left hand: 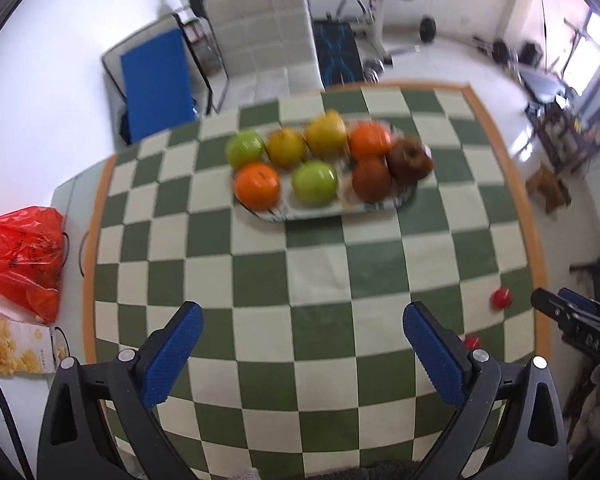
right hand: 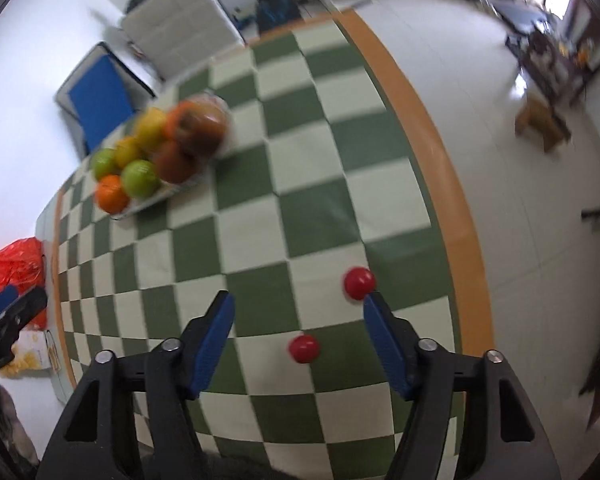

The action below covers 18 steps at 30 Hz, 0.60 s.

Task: Organize fruits
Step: 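Grasp a cherry tomato with the right tool while the left tool grasps the other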

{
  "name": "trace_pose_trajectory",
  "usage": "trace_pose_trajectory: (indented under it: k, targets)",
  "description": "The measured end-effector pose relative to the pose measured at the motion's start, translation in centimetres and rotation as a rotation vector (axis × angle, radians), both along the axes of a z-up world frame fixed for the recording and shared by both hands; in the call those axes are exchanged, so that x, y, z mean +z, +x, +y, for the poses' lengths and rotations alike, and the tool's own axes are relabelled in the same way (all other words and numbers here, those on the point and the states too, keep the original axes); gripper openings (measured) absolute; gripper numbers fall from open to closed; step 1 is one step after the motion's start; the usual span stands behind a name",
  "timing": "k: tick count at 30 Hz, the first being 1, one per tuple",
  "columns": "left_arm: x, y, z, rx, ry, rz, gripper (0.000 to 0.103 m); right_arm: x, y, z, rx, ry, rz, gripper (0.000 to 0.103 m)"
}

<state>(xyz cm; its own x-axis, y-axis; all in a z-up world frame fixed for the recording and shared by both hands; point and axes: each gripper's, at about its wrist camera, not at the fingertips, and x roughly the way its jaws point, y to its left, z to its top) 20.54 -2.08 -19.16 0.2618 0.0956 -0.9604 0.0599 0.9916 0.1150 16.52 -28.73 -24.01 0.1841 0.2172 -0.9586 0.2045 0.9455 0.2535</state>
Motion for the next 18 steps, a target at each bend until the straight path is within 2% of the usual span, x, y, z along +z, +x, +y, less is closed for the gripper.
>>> trace_pose_trajectory:
  k: [4, 6, 9, 13, 16, 18]
  targets:
    - [-5.1, 0.5, -3.2, -0.069, 0.050, 0.101, 0.102, -6.4, 0.9, -1.6, -0.031, 0.001, 0.068, 0.063]
    - [-7.3, 0.9, -4.9, -0.105, 0.083, 0.143, 0.102, -8.7, 1.3, -1.9, -0.034, -0.008, 0.085, 0.048]
    - [-9.4, 1.3, -6.9, -0.146, 0.083, 0.198, 0.102, -10.9, 1.7, -1.9, -0.021, -0.023, 0.108, 0.033]
    - [-11.1, 1.1, -10.4, -0.218, 0.045, 0.259, 0.102, -9.6, 0.7, -2.7, -0.021, -0.023, 0.043, 0.033]
    - [-12.5, 0.4, -13.4, -0.290, -0.022, 0.316, 0.102, -7.8, -1.1, -4.0, -0.037, -0.032, 0.015, 0.033]
    - [-13.6, -0.3, -15.4, -0.345, -0.052, 0.351, 0.096, -6.8, -2.0, -4.9, -0.044, -0.041, 0.014, 0.033]
